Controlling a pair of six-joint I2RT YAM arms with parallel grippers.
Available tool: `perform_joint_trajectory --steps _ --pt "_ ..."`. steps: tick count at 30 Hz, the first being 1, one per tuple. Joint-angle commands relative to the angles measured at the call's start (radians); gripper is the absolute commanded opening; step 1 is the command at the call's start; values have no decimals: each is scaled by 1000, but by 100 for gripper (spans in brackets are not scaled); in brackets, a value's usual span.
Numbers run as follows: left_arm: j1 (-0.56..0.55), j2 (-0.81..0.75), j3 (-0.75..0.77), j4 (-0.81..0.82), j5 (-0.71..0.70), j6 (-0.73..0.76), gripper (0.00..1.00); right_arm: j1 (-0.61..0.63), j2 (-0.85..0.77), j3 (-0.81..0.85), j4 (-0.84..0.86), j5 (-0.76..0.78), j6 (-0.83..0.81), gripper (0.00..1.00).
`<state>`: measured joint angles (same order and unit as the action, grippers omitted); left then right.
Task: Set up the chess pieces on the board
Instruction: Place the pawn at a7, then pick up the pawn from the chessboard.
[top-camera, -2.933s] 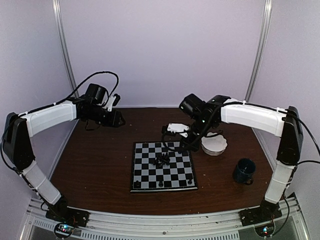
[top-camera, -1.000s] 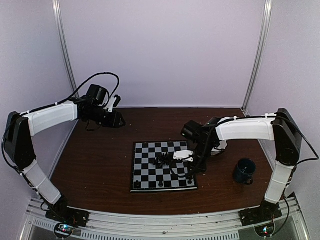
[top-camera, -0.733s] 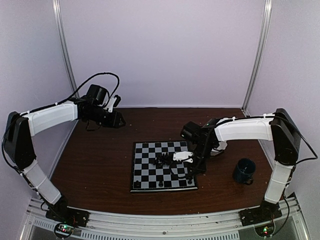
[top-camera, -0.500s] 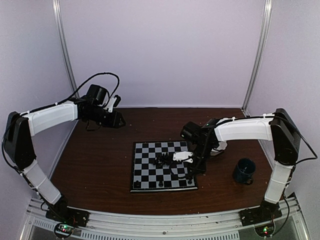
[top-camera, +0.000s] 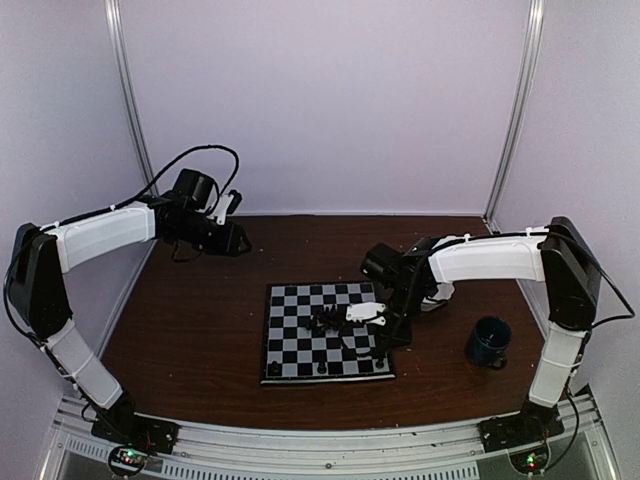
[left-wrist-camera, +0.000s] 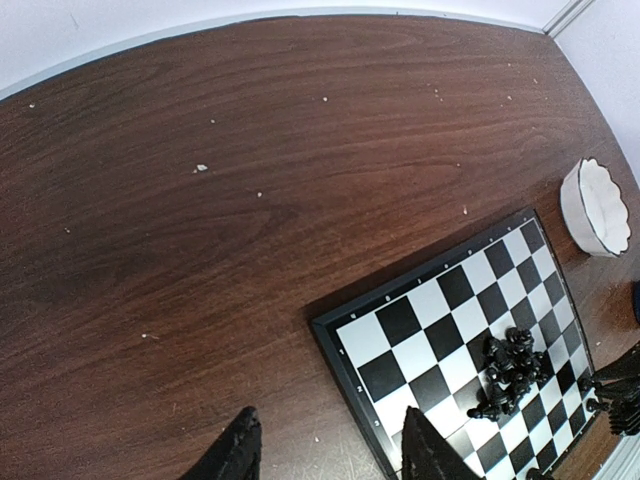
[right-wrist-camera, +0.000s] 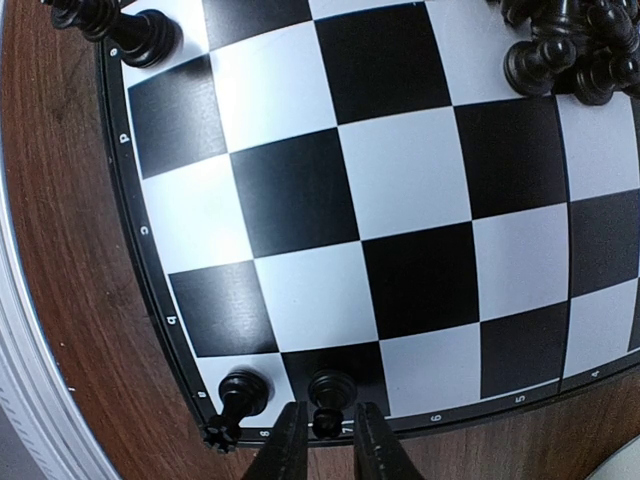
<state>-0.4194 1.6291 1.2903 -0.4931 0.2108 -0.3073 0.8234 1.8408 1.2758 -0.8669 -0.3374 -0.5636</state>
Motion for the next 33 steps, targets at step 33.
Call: perform_joint_trajectory --steps 33 --pt "5 43 29 32 147 55 48 -2 282 543 -58 35 67 25"
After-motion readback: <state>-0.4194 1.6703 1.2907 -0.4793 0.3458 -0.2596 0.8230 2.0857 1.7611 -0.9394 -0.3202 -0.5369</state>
